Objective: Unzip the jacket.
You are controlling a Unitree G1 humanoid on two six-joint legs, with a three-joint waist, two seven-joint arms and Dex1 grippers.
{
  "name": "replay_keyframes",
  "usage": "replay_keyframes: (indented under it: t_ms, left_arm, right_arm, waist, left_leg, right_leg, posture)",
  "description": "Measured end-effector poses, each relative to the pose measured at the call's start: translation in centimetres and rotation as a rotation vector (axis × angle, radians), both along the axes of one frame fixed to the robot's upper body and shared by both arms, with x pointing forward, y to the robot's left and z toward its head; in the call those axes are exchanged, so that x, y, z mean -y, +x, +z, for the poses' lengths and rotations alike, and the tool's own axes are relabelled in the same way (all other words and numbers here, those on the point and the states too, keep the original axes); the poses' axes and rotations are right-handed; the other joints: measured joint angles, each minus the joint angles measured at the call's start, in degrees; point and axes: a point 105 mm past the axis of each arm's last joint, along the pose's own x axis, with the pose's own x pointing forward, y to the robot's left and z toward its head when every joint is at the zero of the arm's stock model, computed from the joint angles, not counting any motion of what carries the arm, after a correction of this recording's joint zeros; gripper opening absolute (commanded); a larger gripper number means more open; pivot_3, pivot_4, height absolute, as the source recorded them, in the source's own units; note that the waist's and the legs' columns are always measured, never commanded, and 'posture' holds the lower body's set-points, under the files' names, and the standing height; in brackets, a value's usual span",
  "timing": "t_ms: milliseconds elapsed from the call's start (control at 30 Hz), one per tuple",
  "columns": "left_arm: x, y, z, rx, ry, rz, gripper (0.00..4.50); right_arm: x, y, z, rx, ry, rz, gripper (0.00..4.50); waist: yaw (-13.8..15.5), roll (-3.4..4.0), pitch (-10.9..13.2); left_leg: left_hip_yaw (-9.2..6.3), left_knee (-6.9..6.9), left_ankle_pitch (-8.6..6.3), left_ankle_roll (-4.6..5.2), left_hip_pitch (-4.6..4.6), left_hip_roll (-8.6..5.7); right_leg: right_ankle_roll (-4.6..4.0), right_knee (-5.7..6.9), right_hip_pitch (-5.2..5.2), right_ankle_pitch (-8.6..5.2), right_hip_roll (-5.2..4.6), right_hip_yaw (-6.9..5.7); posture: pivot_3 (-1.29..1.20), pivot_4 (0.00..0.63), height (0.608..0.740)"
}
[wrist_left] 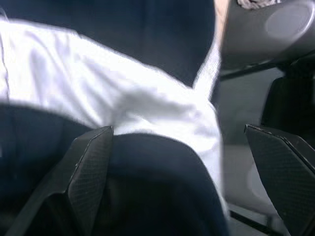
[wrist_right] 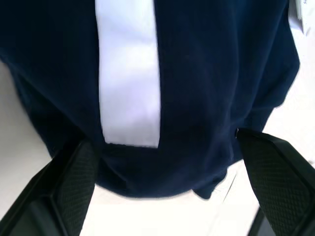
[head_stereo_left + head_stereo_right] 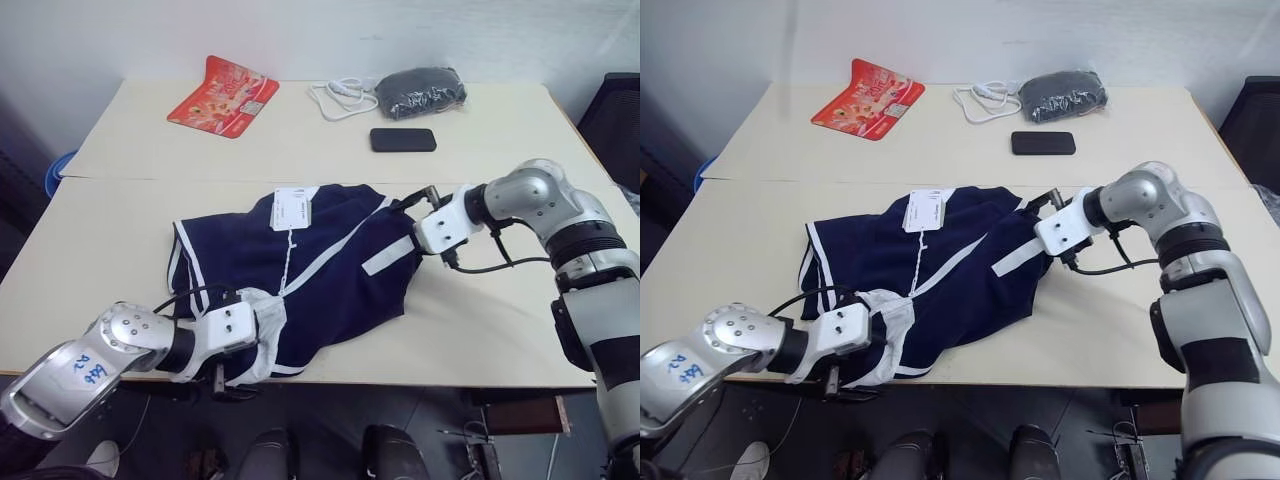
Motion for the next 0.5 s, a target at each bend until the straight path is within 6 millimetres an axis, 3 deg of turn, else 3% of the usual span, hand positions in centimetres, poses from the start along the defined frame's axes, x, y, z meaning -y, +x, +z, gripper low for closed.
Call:
replay_keyframes:
  t_ms: [200,433,500]
  left_arm:
    - [-0.1,1.2,-0.1,0.057,0.01,0.017,2.32]
    - [-0.3,1.5,-0.2,0.055,-0.009,0.034,0.15]
    - [-0.3,1.5,-0.1,0.055,-0.011,0.035,0.0]
  right_arm:
    - [-0.9,0.8,-1.1,0.044,-0.038,-0.005,4.5]
    - [-0.3,1.3,-2.1,0.05,-0.083,-0.042,2.13]
    - [0.3,1.3,-2.1,0.045,-0.092,-0.057,1.44]
  waist:
    - [-0.1,0.01,0.0]
    - [-0.1,0.01,0.0]
    - [-0.1,0.0,0.0]
  left_leg:
    - [-0.02,0.04,0.02,-0.03,0.02,0.03]
    - [-0.05,0.05,0.03,-0.05,0.03,0.04]
    - [-0.06,0.05,0.03,-0.05,0.03,0.03]
  right_leg:
    - [-0.01,0.04,0.03,0.0,0.05,0.0]
    - [-0.01,0.06,0.05,-0.01,0.06,0.0]
    - [-0.01,0.05,0.05,-0.01,0.06,0.0]
  posture:
    - [0.0,0.15,0.74]
    - [0.0,0.15,0.74]
    - [0.0,0.15,0.74]
